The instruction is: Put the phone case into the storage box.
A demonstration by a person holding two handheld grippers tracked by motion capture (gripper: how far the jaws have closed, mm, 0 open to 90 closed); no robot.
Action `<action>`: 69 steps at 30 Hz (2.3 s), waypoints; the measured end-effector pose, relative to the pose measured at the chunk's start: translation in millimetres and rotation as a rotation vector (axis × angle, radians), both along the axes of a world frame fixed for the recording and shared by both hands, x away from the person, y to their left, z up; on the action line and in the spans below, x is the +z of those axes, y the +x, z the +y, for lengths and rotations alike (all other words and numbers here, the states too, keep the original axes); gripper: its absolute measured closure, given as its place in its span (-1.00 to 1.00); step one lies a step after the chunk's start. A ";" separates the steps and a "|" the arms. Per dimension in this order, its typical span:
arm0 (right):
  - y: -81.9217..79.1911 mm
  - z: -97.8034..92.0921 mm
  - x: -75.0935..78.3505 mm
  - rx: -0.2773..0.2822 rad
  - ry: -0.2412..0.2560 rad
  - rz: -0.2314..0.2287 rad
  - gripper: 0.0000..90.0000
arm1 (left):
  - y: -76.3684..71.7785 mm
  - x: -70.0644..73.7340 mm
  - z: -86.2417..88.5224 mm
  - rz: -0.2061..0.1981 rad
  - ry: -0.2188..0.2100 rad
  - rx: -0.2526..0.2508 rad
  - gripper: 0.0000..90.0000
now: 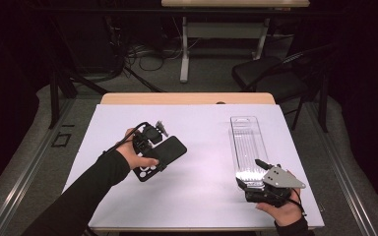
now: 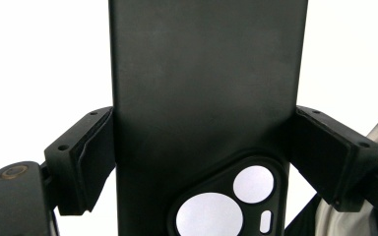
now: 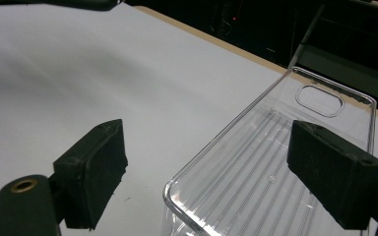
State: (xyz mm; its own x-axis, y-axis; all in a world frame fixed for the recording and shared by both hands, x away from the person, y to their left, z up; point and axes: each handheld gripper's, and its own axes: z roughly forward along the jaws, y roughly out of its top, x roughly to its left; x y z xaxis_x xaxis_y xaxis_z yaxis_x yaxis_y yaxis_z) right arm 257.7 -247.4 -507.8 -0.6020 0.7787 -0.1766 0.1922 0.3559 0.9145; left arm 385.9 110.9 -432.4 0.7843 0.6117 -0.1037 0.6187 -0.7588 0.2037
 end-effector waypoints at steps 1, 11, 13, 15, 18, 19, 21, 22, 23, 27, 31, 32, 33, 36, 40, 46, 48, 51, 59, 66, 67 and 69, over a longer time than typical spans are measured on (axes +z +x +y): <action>0.4 1.3 1.0 0.000 -0.013 -0.001 -0.67 | 0.2 0.4 -0.4 0.002 -0.005 0.001 -0.67; 8.2 12.1 14.0 0.042 -0.073 -0.001 -0.64 | 3.3 2.9 -7.2 0.016 -0.020 -0.021 -0.66; 10.6 14.7 16.1 0.056 -0.090 -0.005 -0.64 | 3.6 3.6 -8.5 0.015 -0.020 -0.025 -0.66; 12.2 17.0 17.2 0.067 -0.108 -0.005 -0.64 | 3.6 3.6 -10.2 0.014 -0.020 -0.031 -0.66; 14.4 21.7 18.6 0.090 -0.145 -0.013 -0.63 | 2.8 2.8 -13.2 0.013 -0.016 -0.039 -0.66; 14.8 23.4 18.9 0.098 -0.159 -0.018 -0.63 | 2.4 2.5 -14.1 0.012 -0.016 -0.040 -0.66; 15.4 26.5 19.6 0.115 -0.184 -0.028 -0.62 | 1.1 2.0 -16.4 0.017 -0.016 -0.045 -0.67; 15.7 28.3 20.0 0.121 -0.198 -0.031 -0.62 | 0.4 1.9 -17.6 0.016 -0.017 -0.047 -0.66; 16.0 30.2 20.5 0.127 -0.208 -0.035 -0.62 | 0.0 2.1 -18.6 0.022 -0.016 -0.051 -0.67; 17.9 37.8 22.1 0.157 -0.236 -0.047 -0.62 | -1.5 2.9 -22.4 0.019 -0.012 -0.057 -0.66; 19.5 45.1 22.8 0.176 -0.263 -0.064 -0.60 | -2.4 3.7 -26.1 0.018 -0.014 -0.063 -0.66; 20.2 46.8 22.9 0.183 -0.271 -0.069 -0.60 | -2.4 3.7 -27.2 0.020 -0.011 -0.069 -0.66; 21.0 49.0 22.7 0.189 -0.277 -0.075 -0.60 | -2.5 3.6 -28.0 0.018 -0.009 -0.070 -0.66; 22.5 53.7 22.5 0.201 -0.298 -0.095 -0.58 | -2.4 3.2 -30.9 0.026 -0.007 -0.078 -0.66; 22.7 61.0 22.9 0.218 -0.325 -0.110 -0.56 | -3.5 2.6 -35.0 0.024 -0.009 -0.083 -0.66; 22.6 68.8 22.4 0.245 -0.352 -0.119 -0.54 | -5.6 3.5 -40.0 0.026 -0.009 -0.092 -0.66; 22.7 69.7 22.7 0.251 -0.357 -0.124 -0.54 | -6.0 3.6 -41.0 0.030 -0.006 -0.095 -0.66; 22.5 70.4 23.2 0.258 -0.364 -0.135 -0.53 | -5.8 3.1 -42.1 0.031 -0.002 -0.102 -0.66; 22.4 73.2 22.7 0.288 -0.411 -0.180 -0.50 | -6.1 0.5 -46.4 0.044 0.001 -0.104 -0.66; 20.3 81.0 22.4 0.318 -0.500 -0.227 -0.49 | -7.8 -1.5 -51.8 0.057 0.011 -0.119 -0.66; 19.1 81.9 21.3 0.310 -0.497 -0.221 -0.49 | -8.6 -2.3 -52.8 0.056 0.010 -0.117 -0.66; 19.4 84.4 21.2 0.326 -0.527 -0.239 -0.48 | -8.7 -2.5 -53.5 0.060 0.014 -0.121 -0.66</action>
